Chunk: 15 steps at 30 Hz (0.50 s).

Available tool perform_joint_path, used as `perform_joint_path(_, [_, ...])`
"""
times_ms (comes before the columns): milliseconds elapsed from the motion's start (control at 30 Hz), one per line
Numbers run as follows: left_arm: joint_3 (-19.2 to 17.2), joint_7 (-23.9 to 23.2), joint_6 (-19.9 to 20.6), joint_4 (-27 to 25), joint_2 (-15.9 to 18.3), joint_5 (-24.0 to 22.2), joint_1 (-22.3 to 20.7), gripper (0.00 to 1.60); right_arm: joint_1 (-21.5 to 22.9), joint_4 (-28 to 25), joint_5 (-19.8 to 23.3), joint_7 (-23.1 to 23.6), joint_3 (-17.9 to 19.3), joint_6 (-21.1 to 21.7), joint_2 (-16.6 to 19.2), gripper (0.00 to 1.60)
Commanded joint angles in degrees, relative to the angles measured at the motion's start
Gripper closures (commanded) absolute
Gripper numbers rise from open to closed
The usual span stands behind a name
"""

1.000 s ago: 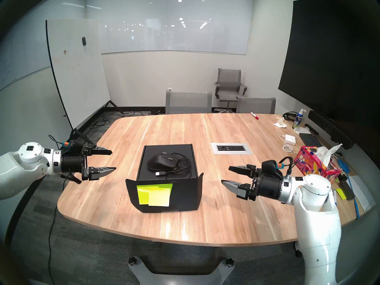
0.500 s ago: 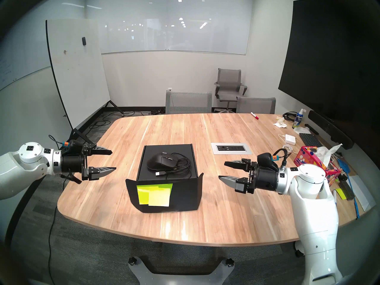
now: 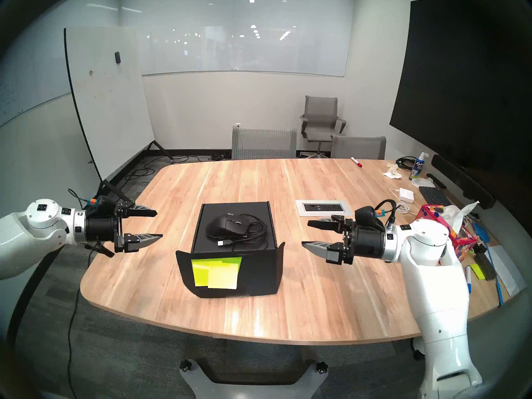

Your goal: Open the box and place the mouse inside

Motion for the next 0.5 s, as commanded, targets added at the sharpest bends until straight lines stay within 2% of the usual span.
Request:
perform_joint_path(0, [-0.69, -0.1, -0.38, -0.02, 0.14, -0.34, -0.68, 0.0, 4.32, 0.34, 1.07, 1.36, -1.41, -0.32, -0.47, 0.0])
perform_joint_path(267, [-0.62, -0.09, -0.39, -0.02, 0.15, -0.35, -0.74, 0.0, 7.3, 2.49, 1.84, 4.28, -3.75, 0.17, 0.26, 0.0])
perform_joint_path(467, [-0.57, -0.09, -0.39, -0.02, 0.16, -0.35, -0.78, 0.0, 9.12, 3.59, 2.42, 4.42, -5.69, 0.73, 0.91, 0.0])
